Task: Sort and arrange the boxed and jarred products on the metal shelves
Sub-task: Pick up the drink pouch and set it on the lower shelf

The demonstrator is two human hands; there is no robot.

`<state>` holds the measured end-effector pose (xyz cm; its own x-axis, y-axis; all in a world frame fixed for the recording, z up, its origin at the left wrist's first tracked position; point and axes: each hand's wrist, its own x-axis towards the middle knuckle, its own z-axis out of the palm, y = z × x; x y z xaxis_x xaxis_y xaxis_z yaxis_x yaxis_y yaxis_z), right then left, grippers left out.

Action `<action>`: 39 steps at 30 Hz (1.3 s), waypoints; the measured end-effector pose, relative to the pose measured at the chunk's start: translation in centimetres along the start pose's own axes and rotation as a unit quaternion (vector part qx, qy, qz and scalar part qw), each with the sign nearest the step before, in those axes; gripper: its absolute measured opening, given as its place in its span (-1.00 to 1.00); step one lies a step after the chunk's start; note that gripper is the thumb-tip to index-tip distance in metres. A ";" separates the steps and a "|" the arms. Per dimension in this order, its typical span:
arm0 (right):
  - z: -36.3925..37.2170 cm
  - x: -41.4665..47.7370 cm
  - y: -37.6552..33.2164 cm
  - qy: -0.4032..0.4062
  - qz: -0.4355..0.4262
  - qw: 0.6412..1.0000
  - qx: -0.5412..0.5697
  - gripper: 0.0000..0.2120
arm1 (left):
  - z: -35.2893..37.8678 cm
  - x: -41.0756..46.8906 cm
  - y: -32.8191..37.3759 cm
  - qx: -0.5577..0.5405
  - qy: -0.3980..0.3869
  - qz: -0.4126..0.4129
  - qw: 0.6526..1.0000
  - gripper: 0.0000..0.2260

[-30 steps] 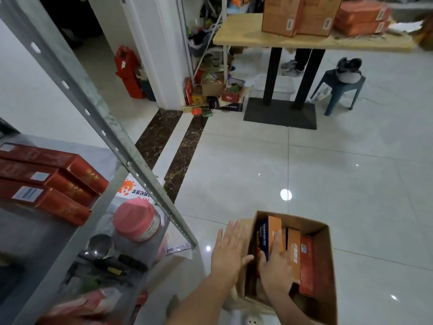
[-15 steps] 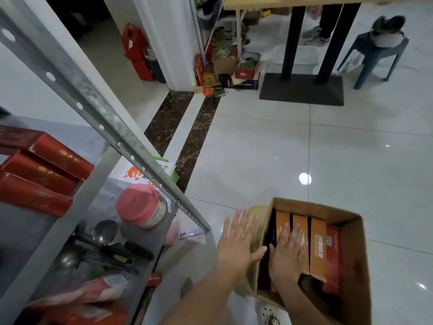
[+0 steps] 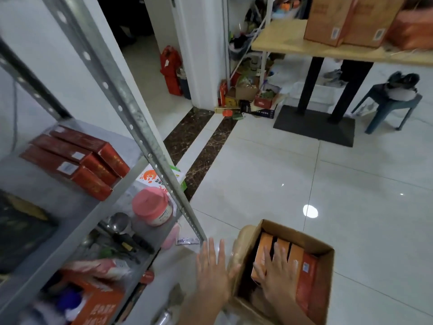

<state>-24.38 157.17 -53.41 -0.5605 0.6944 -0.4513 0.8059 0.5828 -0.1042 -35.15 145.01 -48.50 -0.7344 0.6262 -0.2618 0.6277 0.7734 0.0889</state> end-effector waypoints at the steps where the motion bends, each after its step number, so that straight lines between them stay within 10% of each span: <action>1: -1.2 -1.2 -0.1 0.011 -0.013 1.000 0.017 0.05 | -1.0 -1.1 -0.1 -0.005 0.027 -0.011 1.000 -0.34; 6: -4.1 -8.0 -1.8 0.092 -0.133 0.987 -0.004 -0.43 | -5.2 -6.8 -2.0 -0.086 0.129 -0.021 0.988 -0.40; 15: 0.4 -25.3 -14.7 0.008 -0.335 0.940 -0.057 -0.36 | -5.3 -29.5 -18.4 -0.070 0.023 -0.272 0.960 -0.36; 20: 5.9 -40.9 -23.1 0.141 -0.534 0.826 -0.108 -0.37 | -3.6 -48.0 -27.1 -0.081 0.028 -0.406 0.910 -0.36; 27: 12.0 -57.5 -34.0 0.022 -0.650 0.741 -0.168 -0.38 | -3.9 -66.7 -33.5 -0.105 0.060 -0.545 0.829 -0.37; 39: 18.8 -78.5 -48.8 0.070 -0.813 0.562 -0.134 -0.37 | -2.0 -85.7 -48.5 -0.079 0.120 -0.671 0.727 -0.35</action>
<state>-16.14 66.30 -29.60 -0.5383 -0.8336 0.1242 -0.8415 0.5236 -0.1333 -3.22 54.03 -28.48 -0.6938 -0.7191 -0.0403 -0.7201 0.6935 0.0223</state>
